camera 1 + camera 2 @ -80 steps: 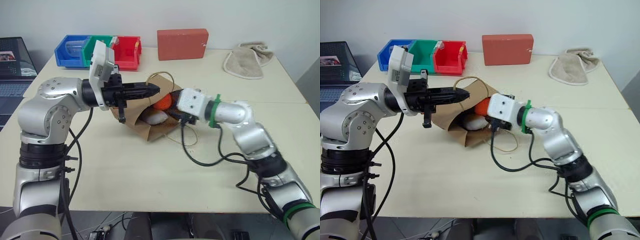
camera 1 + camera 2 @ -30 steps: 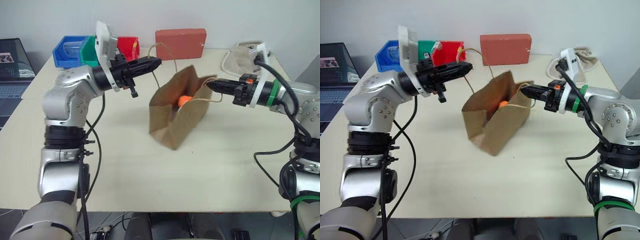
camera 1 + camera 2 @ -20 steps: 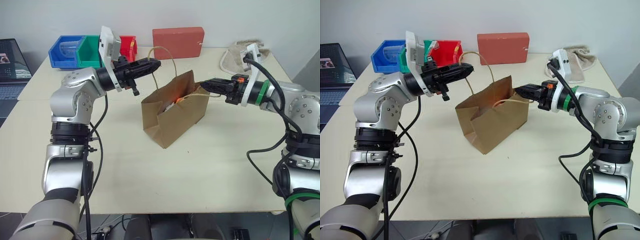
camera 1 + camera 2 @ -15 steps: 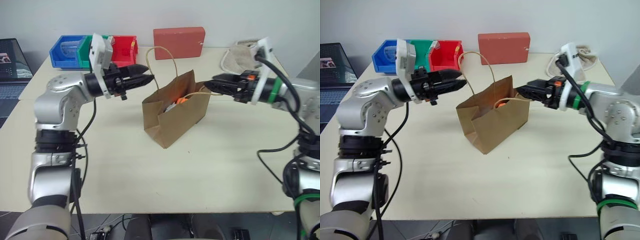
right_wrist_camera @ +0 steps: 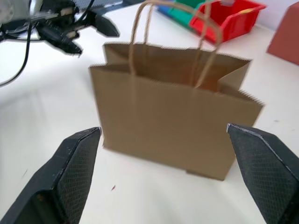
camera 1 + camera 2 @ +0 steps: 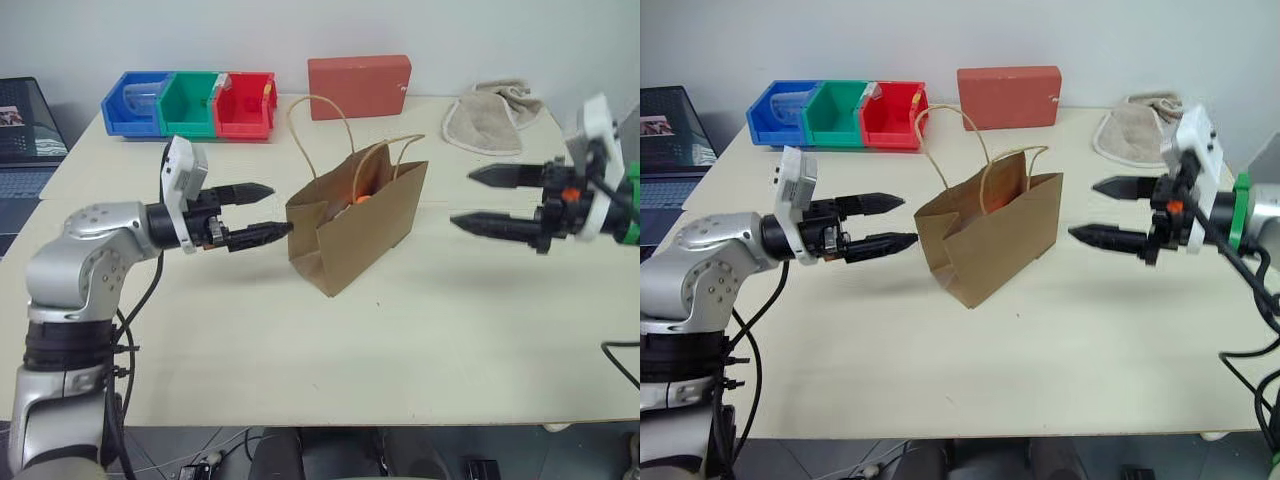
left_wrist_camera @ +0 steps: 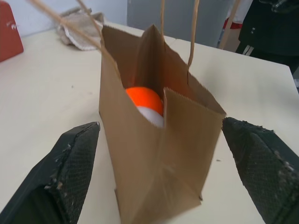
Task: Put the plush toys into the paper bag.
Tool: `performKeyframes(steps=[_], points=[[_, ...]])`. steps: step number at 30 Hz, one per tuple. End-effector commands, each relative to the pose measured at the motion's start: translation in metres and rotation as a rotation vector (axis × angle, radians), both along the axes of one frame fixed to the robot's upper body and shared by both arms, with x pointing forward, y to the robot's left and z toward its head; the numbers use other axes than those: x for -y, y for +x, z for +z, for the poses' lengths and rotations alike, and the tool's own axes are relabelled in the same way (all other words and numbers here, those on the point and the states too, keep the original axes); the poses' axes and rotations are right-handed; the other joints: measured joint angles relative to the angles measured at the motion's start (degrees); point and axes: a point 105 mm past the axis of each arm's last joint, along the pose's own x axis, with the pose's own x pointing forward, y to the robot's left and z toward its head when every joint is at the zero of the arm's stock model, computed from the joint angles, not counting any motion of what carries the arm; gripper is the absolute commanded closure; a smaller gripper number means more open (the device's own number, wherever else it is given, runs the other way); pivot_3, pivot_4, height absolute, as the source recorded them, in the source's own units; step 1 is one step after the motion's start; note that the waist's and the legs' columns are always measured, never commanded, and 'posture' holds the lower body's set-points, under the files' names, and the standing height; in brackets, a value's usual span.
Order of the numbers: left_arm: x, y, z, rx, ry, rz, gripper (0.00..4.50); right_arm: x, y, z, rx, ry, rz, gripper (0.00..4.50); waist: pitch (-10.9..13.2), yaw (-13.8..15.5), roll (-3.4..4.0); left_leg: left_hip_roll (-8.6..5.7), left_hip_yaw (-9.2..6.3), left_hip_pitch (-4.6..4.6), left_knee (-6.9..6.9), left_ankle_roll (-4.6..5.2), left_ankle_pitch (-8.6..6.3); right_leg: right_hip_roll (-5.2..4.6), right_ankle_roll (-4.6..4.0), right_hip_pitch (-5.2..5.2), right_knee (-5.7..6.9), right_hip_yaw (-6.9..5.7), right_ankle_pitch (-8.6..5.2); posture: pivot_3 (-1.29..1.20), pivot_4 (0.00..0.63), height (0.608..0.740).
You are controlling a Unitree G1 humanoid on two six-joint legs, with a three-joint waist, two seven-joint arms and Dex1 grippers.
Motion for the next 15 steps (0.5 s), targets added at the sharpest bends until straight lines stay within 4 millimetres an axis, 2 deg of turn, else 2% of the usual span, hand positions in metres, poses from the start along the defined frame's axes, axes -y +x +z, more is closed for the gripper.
performKeyframes(steps=[1, 5, 9, 15], points=[[0.003, -0.006, 0.014, 0.068, -0.012, 0.001, 0.02, -0.008, -0.017, 0.011, 0.102, -0.040, 0.074, 0.00, 0.0, 0.0, 0.00, 0.00, 0.00, 0.00, 0.04, 0.00, 0.00, 0.00, 0.00, 0.01, 0.00, 0.01, 0.00, 0.00, 0.150, 0.740], [0.023, -0.003, -0.004, 0.054, -0.026, -0.019, 0.02, -0.027, -0.029, 0.004, 0.125, -0.080, 0.170, 0.00, 0.0, 0.1, 0.00, -0.01, 0.05, 0.06, 0.17, 0.00, 0.00, -0.01, 0.02, 0.14, -0.03, 0.05, 0.00, 0.00, 0.150, 0.740], [0.035, 0.007, -0.018, 0.063, -0.027, 0.011, 0.02, -0.023, -0.030, 0.005, 0.122, -0.080, 0.174, 0.00, 0.0, 0.2, -0.01, -0.01, 0.04, 0.06, 0.21, -0.01, 0.01, 0.01, 0.02, 0.15, -0.03, 0.07, 0.00, 0.00, 0.150, 0.740], [0.054, -0.002, -0.024, 0.050, -0.071, -0.028, 0.02, -0.020, -0.036, 0.000, 0.114, -0.087, 0.170, 0.00, 0.0, 0.2, -0.01, 0.00, 0.04, 0.06, 0.15, 0.00, 0.00, 0.01, 0.02, 0.13, -0.03, 0.06, 0.01, 0.00, 0.150, 0.740]])
